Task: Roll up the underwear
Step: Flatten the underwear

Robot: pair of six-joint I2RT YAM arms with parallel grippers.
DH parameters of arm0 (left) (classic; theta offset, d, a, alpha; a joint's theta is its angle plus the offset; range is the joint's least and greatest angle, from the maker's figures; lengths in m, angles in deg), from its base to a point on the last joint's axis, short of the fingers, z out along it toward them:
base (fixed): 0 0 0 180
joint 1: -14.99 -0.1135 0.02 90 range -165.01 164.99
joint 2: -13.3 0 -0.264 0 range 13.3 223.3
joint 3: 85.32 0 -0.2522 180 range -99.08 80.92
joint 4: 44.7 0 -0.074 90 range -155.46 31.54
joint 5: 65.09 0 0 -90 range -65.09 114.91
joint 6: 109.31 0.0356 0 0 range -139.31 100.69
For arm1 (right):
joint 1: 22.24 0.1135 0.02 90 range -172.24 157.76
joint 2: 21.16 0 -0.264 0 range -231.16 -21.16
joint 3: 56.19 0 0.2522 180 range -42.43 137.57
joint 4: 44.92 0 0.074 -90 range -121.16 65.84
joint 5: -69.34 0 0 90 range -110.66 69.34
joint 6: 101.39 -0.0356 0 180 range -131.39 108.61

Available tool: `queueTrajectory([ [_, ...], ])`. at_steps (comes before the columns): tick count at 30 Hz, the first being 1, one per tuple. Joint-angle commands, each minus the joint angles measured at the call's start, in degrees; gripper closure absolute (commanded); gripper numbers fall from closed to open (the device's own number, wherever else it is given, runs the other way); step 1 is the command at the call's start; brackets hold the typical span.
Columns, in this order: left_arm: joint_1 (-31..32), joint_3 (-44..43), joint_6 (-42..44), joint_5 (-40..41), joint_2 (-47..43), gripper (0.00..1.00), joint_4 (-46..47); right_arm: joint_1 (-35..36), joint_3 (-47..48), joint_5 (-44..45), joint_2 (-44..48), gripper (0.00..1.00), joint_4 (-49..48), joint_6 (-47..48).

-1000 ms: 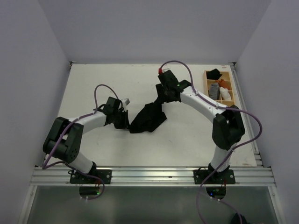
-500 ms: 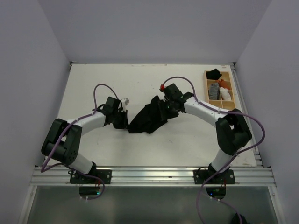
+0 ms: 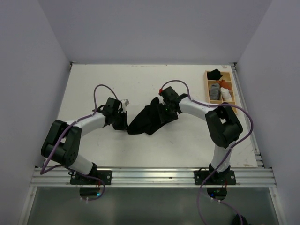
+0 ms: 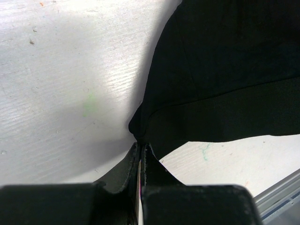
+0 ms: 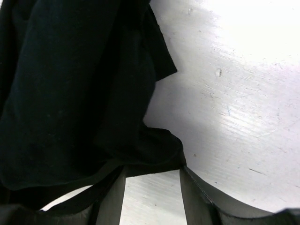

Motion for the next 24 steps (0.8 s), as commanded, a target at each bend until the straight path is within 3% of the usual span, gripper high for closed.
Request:
queueTrajectory([
  [1,-0.10,-1.34,0.50,1.48,-2.12,1.00,-0.70,-0.10,1.84,3.90,0.34,0.47,-0.50,1.77],
  [9,-0.10,-0.72,-0.56,2.63,-3.08,1.00,-1.05,-0.27,2.36,1.36,-1.24,0.60,-2.44,3.71],
  [12,-0.10,-1.34,-0.83,3.42,-3.09,1.00,-1.75,-0.45,3.24,0.56,-1.59,0.79,-2.01,3.97],
  [13,-0.10,-2.12,-0.91,3.94,-3.09,1.00,-2.02,-0.45,3.59,0.47,-1.50,0.95,-1.48,3.97],
  [14,-0.10,-3.00,-0.91,5.08,-3.09,1.00,-2.45,-0.62,4.99,1.08,-0.81,1.00,0.87,3.63],
  [18,-2.47,-14.23,-0.13,10.26,-3.70,1.00,-11.65,-3.25,15.61,3.90,3.66,1.00,13.76,2.74],
  [21,-4.14,-28.37,-0.21,14.47,-3.88,1.00,-18.07,-6.07,26.42,5.91,7.80,1.00,22.04,2.30],
  [24,-4.32,-37.09,-3.71,14.32,-3.88,1.00,-20.12,-8.09,36.09,6.28,9.04,1.00,26.97,2.13],
])
